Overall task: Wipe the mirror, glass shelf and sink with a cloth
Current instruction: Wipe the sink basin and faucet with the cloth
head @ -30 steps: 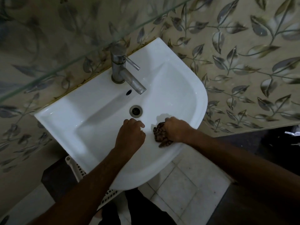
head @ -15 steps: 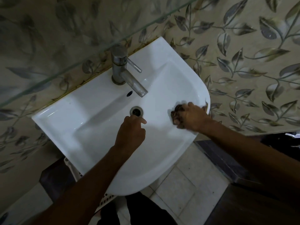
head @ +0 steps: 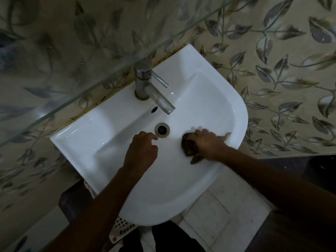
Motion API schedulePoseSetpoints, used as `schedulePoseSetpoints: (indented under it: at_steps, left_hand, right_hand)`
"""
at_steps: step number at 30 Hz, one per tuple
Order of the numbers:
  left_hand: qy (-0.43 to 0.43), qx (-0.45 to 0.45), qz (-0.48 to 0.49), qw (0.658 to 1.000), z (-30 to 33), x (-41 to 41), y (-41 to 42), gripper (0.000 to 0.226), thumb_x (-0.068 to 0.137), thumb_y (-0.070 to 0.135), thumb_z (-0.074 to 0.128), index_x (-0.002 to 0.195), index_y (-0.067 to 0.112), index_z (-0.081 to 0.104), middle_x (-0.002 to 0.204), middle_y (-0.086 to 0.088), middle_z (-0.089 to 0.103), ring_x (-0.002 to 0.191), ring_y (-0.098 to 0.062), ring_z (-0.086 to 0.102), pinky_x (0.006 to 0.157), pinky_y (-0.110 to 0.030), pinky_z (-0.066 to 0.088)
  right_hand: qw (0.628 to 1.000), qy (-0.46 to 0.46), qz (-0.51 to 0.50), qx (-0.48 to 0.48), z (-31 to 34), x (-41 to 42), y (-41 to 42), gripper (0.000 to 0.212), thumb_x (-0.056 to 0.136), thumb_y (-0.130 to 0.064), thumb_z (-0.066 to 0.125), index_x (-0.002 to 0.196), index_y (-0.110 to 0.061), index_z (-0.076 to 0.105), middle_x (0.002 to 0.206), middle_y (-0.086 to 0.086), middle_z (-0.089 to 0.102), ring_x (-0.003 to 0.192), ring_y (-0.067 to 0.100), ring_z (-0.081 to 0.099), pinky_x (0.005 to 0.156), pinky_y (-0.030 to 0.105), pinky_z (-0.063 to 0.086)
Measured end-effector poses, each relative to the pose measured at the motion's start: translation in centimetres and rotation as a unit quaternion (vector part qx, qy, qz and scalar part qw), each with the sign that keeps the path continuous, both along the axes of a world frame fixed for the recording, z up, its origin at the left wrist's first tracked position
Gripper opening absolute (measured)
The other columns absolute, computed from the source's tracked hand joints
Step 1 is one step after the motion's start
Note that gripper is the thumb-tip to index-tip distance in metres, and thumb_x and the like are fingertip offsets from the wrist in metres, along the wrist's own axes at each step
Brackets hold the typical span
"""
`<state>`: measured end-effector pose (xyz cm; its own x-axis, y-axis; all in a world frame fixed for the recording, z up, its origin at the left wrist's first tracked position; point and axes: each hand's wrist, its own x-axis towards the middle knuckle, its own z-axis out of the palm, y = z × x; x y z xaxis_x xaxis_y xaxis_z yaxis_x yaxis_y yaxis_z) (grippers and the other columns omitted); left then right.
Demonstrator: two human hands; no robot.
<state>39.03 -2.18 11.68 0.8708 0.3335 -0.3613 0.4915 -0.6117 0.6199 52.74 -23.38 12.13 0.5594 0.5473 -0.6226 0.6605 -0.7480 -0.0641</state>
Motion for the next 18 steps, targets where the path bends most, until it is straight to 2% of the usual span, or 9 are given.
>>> schedulePoseSetpoints:
  at_steps: [1, 2, 3, 7, 10, 12, 15, 18]
  left_hand:
    - [0.000, 0.000, 0.005, 1.000, 0.0, -0.2, 0.4, 0.035, 0.091, 0.010, 0.055, 0.124, 0.018, 0.063, 0.133, -0.006, 0.057, 0.123, -0.022, 0.052, 0.100, -0.039, 0.049]
    - [0.000, 0.001, 0.010, 1.000, -0.1, -0.5, 0.7, 0.035, 0.092, 0.011, 0.055, 0.125, 0.018, 0.062, 0.133, -0.007, 0.057, 0.123, -0.022, 0.052, 0.100, -0.038, 0.049]
    - [-0.002, 0.003, 0.014, 1.000, -0.1, -0.8, 1.0, 0.034, 0.092, 0.011, 0.055, 0.125, 0.019, 0.062, 0.132, -0.007, 0.057, 0.122, -0.022, 0.052, 0.099, -0.037, 0.049]
    - [-0.013, 0.020, 0.020, 1.000, -0.4, -2.2, 1.5, 0.032, 0.094, 0.015, 0.054, 0.125, 0.020, 0.062, 0.129, -0.004, 0.057, 0.124, -0.020, 0.048, 0.098, -0.030, 0.043]
    - [-0.011, 0.028, 0.013, 0.999, -0.6, -3.2, 1.5, 0.033, 0.095, 0.017, 0.055, 0.127, 0.019, 0.060, 0.129, -0.003, 0.056, 0.124, -0.021, 0.048, 0.100, -0.030, 0.042]
    - [-0.019, 0.038, 0.004, 0.999, -0.6, -3.8, 1.5, 0.033, 0.094, 0.018, 0.056, 0.126, 0.020, 0.060, 0.126, -0.004, 0.058, 0.122, -0.022, 0.050, 0.100, -0.032, 0.043]
    - [-0.028, 0.043, 0.009, 0.999, -0.6, -4.4, 1.6, 0.033, 0.093, 0.018, 0.057, 0.125, 0.019, 0.061, 0.123, -0.004, 0.059, 0.118, -0.023, 0.051, 0.097, -0.034, 0.046]
    - [-0.036, 0.038, 0.027, 0.998, -0.5, -4.7, 1.8, 0.034, 0.092, 0.015, 0.058, 0.125, 0.017, 0.062, 0.124, -0.007, 0.059, 0.117, -0.027, 0.052, 0.098, -0.038, 0.047]
  right_hand:
    - [0.999, -0.033, -0.023, -0.002, -0.2, 1.3, -0.1, 0.104, 0.060, -0.055, 0.087, 0.147, -0.028, 0.038, 0.140, 0.010, 0.044, 0.123, 0.034, 0.045, 0.104, 0.050, 0.040]
    - [0.997, -0.067, -0.043, -0.003, -0.4, 2.6, 0.0, 0.114, 0.051, -0.056, 0.090, 0.147, -0.027, 0.036, 0.141, 0.011, 0.042, 0.123, 0.035, 0.044, 0.104, 0.054, 0.041]
    - [0.993, -0.104, -0.052, -0.009, -0.6, 3.9, 0.2, 0.116, 0.050, -0.050, 0.093, 0.147, -0.023, 0.034, 0.141, 0.014, 0.041, 0.124, 0.036, 0.043, 0.103, 0.054, 0.041]
    - [0.970, -0.233, -0.068, 0.023, -1.3, 6.5, 3.2, 0.097, 0.061, -0.019, 0.088, 0.142, -0.002, 0.037, 0.130, 0.025, 0.047, 0.115, 0.040, 0.047, 0.093, 0.050, 0.045]
    - [0.954, -0.204, -0.163, 0.147, -3.8, 5.9, 6.4, 0.060, 0.081, -0.008, 0.061, 0.138, 0.001, 0.044, 0.126, 0.027, 0.051, 0.112, 0.043, 0.049, 0.089, 0.051, 0.048]
    - [0.952, -0.136, -0.190, 0.200, -4.3, 3.8, 9.2, 0.056, 0.087, -0.006, 0.056, 0.140, 0.001, 0.043, 0.128, 0.026, 0.050, 0.114, 0.042, 0.048, 0.090, 0.052, 0.048]
    - [0.928, -0.082, -0.264, 0.250, -5.2, 0.1, 12.1, 0.049, 0.095, -0.005, 0.051, 0.141, 0.003, 0.038, 0.134, 0.027, 0.045, 0.118, 0.042, 0.050, 0.100, 0.055, 0.047]
    - [0.945, -0.067, -0.200, 0.248, -6.6, -4.4, 13.3, 0.047, 0.093, -0.006, 0.053, 0.140, -0.007, 0.043, 0.138, 0.019, 0.047, 0.125, 0.035, 0.047, 0.108, 0.047, 0.040]
